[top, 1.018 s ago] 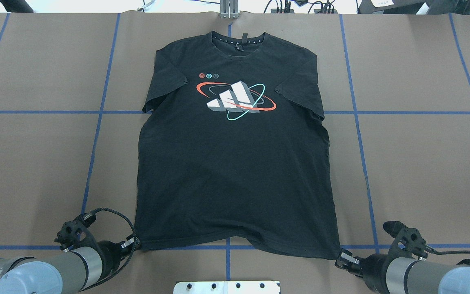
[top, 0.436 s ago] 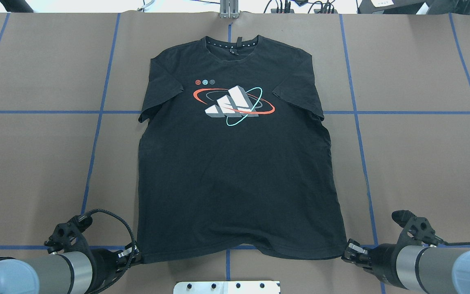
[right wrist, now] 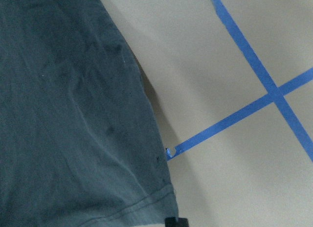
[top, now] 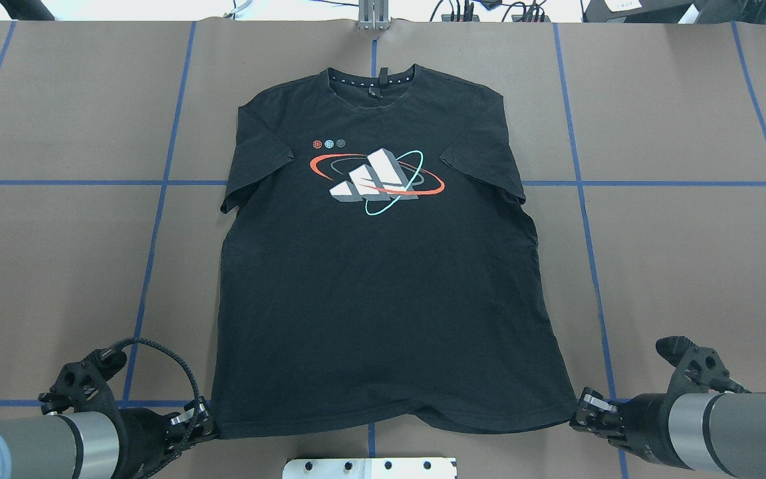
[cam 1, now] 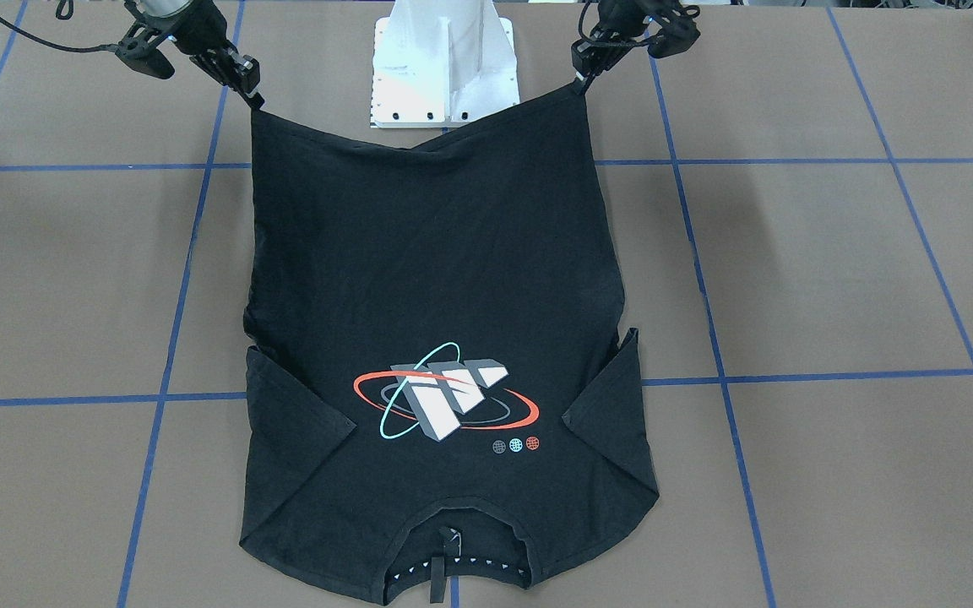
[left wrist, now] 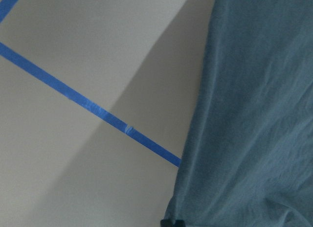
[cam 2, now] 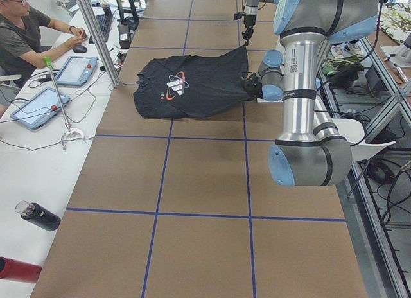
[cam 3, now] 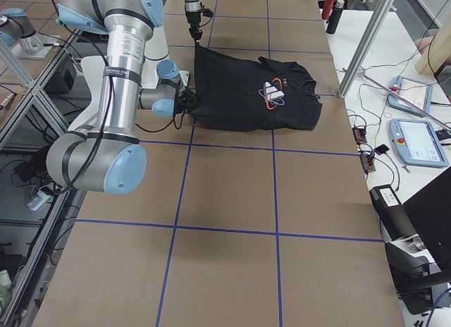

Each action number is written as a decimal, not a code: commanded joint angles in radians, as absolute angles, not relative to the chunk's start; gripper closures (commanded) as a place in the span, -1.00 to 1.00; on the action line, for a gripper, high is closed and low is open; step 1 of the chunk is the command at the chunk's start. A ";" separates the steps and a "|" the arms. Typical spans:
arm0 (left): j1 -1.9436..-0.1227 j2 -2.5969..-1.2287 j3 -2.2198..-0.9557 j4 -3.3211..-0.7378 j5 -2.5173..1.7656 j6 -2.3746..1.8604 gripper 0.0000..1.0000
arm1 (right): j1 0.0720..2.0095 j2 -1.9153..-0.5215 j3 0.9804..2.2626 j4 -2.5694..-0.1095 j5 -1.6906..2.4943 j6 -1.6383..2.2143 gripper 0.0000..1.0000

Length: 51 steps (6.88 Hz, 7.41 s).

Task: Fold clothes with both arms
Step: 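Lift both hem corners with both grippers and pull them upward, then carry the hem with both grippers over the shirt toward the collar, then lower the hem near the collar and open both grippers, then move the right gripper down to the shirt's side edge while the left hovers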

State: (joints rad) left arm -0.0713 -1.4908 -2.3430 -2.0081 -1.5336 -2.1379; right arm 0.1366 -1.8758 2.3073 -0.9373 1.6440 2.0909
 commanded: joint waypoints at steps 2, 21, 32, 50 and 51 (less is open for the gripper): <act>-0.092 -1.448 -2.405 -2.008 -1.609 -2.141 1.00 | 0.251 -1.868 2.318 -0.933 1.770 2.089 1.00; -0.847 -2.045 -1.594 -2.090 -1.819 -1.746 1.00 | 0.943 -0.924 1.507 -1.442 2.020 1.617 1.00; -0.847 -2.072 -1.341 -2.348 -1.783 -1.752 0.74 | 0.870 -0.756 1.122 -1.235 1.844 1.605 1.00; -0.874 -2.079 -1.384 -2.344 -1.782 -1.770 0.24 | 0.614 -1.186 1.674 -1.224 1.781 1.736 -0.12; -0.874 -2.079 -1.384 -2.344 -1.782 -1.770 0.24 | 0.611 -1.189 1.674 -1.224 1.782 1.738 0.53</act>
